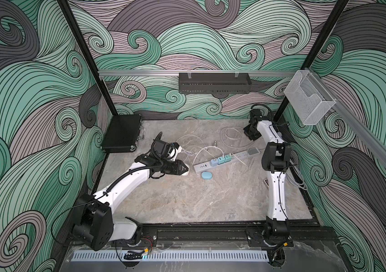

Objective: Charge the bluetooth headset
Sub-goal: Pick up the charging cable from the center of the board.

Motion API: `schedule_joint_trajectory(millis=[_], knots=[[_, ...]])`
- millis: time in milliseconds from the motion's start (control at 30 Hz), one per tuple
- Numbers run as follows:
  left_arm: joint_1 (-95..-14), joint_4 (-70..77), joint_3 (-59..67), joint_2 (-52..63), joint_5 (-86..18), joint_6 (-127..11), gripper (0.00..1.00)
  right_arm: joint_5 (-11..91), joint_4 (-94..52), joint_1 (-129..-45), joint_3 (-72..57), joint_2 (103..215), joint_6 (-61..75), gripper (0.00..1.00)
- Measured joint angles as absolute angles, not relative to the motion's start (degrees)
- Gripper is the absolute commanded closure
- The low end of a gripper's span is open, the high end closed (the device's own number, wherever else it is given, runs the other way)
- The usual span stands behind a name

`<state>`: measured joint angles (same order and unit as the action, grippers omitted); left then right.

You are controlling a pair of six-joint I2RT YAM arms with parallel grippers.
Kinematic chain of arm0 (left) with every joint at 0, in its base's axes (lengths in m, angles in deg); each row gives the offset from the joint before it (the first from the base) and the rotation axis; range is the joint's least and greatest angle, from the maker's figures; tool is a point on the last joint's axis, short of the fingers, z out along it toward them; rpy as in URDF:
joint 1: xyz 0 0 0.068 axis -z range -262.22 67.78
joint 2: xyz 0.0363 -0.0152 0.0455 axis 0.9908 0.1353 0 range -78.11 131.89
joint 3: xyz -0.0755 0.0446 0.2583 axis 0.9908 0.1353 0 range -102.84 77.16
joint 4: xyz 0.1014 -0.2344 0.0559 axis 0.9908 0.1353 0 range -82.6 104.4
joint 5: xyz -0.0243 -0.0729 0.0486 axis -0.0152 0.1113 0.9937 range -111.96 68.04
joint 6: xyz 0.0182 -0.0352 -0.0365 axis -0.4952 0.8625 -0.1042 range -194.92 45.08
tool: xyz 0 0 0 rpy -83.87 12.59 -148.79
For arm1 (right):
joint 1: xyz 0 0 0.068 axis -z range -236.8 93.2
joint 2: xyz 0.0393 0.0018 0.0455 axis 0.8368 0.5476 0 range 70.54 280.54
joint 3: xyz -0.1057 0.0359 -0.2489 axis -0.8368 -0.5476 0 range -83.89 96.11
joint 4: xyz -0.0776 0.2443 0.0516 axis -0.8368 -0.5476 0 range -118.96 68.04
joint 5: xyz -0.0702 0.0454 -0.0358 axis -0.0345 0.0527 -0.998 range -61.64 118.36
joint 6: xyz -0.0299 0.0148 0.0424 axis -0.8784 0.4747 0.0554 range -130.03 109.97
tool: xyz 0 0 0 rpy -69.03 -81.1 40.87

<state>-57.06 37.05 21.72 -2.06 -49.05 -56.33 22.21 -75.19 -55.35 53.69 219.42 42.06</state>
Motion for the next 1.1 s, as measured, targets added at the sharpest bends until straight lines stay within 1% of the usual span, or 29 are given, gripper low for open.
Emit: schedule_joint_trajectory(millis=[367, 600, 1100], knots=[[-57.1, 37.0, 21.7, -1.3, -49.8, -56.5, 0.81, 21.7, -75.9, -55.3, 61.2, 221.6, 40.1, 0.76], [-57.5, 37.0, 21.7, -1.3, -50.1, -56.5, 0.82, 21.6, -76.0, -55.4, 60.8, 223.3, 39.9, 0.76], [-58.1, 37.0, 21.7, -1.3, -50.7, -56.5, 0.82, 17.8, -76.0, -56.3, 61.5, 225.3, 36.8, 0.77]])
